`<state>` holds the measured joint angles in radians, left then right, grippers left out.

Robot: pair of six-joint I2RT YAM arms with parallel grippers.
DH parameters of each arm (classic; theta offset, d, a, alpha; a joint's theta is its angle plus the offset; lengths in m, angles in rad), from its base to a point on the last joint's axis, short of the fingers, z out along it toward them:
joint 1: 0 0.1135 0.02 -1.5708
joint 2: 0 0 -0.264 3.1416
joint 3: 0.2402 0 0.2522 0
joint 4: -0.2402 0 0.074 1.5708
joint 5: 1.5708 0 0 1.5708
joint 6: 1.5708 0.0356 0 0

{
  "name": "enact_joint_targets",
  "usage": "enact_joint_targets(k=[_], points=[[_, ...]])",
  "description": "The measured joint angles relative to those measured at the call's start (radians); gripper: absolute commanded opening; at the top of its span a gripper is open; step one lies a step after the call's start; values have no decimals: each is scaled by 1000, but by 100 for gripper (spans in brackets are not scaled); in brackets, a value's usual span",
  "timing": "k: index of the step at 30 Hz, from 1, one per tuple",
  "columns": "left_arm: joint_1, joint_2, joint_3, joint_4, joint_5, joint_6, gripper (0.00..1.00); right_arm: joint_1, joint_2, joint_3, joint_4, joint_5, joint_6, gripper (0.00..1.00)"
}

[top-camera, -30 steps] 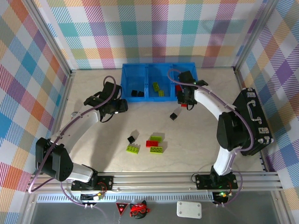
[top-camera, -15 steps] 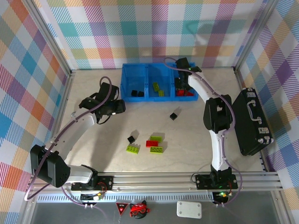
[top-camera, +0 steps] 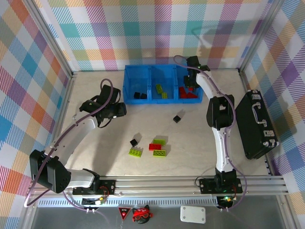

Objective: Sort the legos into containers by color

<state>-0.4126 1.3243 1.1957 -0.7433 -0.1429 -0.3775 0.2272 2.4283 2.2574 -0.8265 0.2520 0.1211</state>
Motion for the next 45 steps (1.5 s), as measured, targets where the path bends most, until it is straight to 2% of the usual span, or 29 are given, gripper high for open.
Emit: enact_joint_targets(k=[11,26,32,39,45], points=[[0,8,0,-23,-15,4,50,1,142,149,32,-3,-34,37],[0,31,0,-40,-15,4,50,-6,151,148,-12,-44,-33,42],[0,42,0,-40,-14,4,50,-6,146,126,-39,-55,-32,48],[0,42,13,-37,-3,4,50,-6,12,14,-67,-70,-24,50],[-3,40,13,-37,25,3,51,-6,-199,-108,-68,-120,6,52]])
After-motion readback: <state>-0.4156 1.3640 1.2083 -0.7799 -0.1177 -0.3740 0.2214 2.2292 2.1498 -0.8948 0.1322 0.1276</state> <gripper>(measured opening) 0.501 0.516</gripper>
